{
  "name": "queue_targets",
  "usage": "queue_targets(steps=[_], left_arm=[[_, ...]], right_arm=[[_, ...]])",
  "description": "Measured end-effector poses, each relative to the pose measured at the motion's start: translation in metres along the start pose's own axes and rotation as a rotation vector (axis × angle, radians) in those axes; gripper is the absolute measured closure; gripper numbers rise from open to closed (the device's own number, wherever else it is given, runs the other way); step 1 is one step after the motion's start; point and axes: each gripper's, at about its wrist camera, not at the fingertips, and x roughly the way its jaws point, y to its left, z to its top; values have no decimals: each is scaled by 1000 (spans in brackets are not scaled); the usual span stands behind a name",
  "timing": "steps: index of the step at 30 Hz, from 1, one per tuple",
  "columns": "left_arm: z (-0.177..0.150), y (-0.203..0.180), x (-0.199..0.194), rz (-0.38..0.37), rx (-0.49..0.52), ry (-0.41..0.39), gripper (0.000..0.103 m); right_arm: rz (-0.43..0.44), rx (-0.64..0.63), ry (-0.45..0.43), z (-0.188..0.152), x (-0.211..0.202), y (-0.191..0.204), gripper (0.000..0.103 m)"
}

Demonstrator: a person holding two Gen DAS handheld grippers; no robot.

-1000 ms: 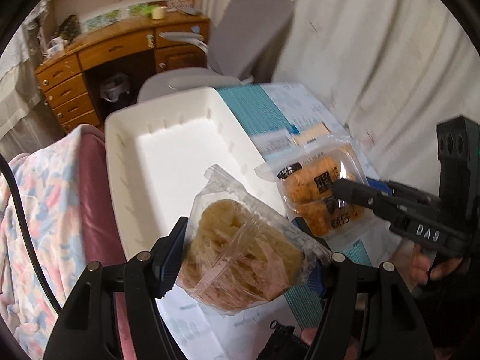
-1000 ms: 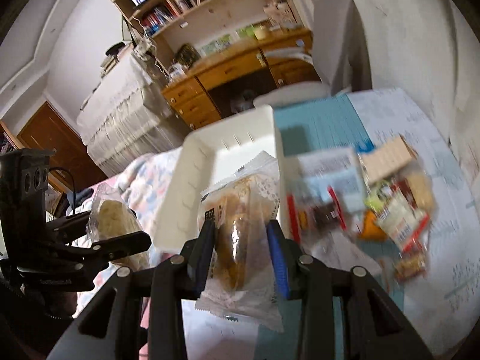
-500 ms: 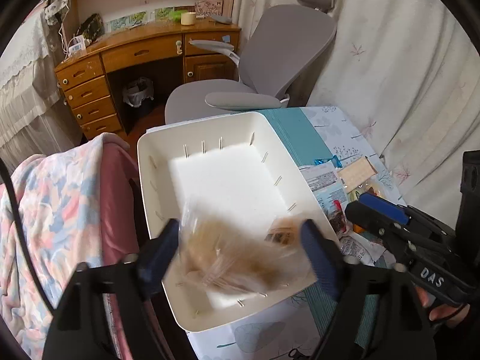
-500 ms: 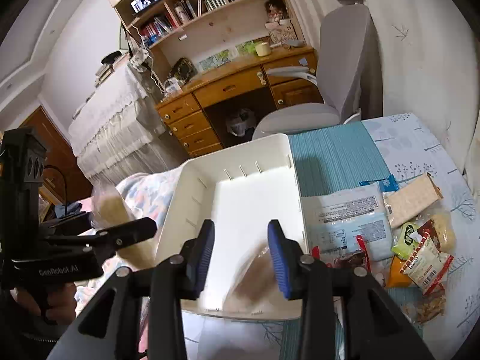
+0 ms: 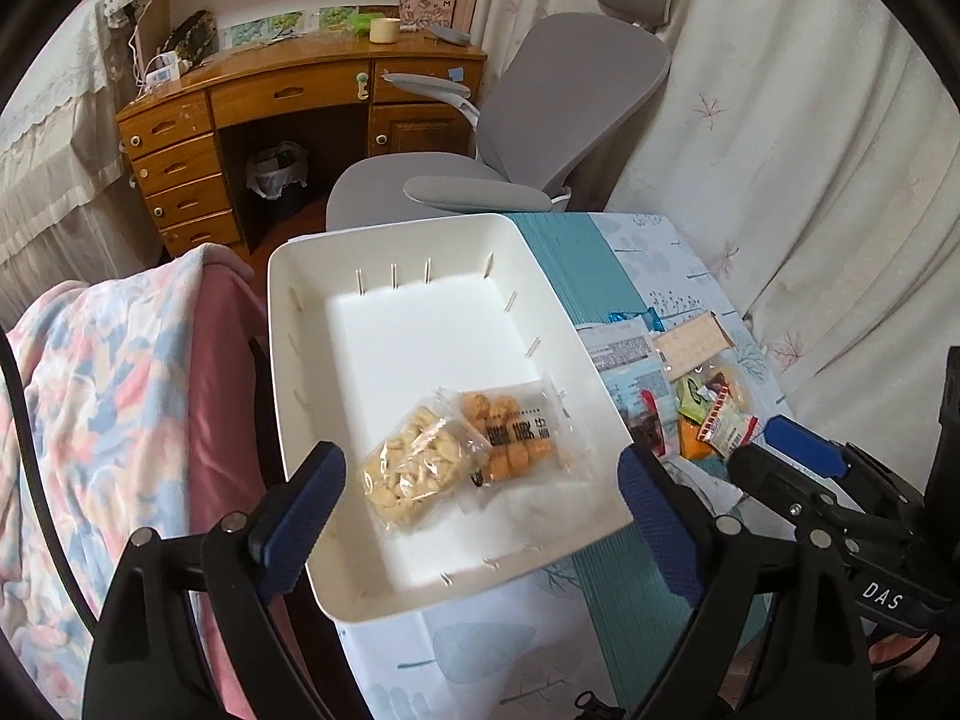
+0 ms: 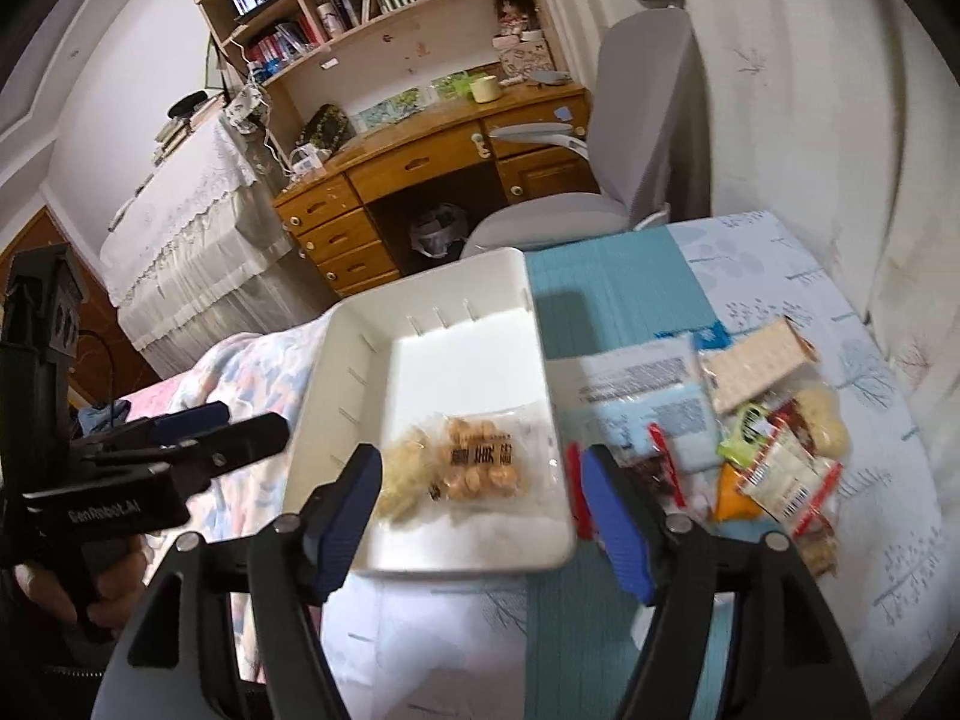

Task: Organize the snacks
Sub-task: 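Carry both snacks into the white tray and open both tools, then grasp the white printed pouch with the left tool while the right tool grasps the nut bag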

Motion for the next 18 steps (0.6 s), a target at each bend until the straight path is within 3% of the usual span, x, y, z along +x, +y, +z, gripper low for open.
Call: queue_targets(steps=[6,11,18], left_arm=[[-17,-11,-15,0,-50,-37,11],[-37,-24,-20,-30,-94,-17,11],[-63,-54,-16,-37,-178,25,11]], right_arm=[[-41,18,19,-18,-16,-21,33],[-79,17,40,-36,-25,-39,25],[-78,-19,97,-53,-33,-73,25]])
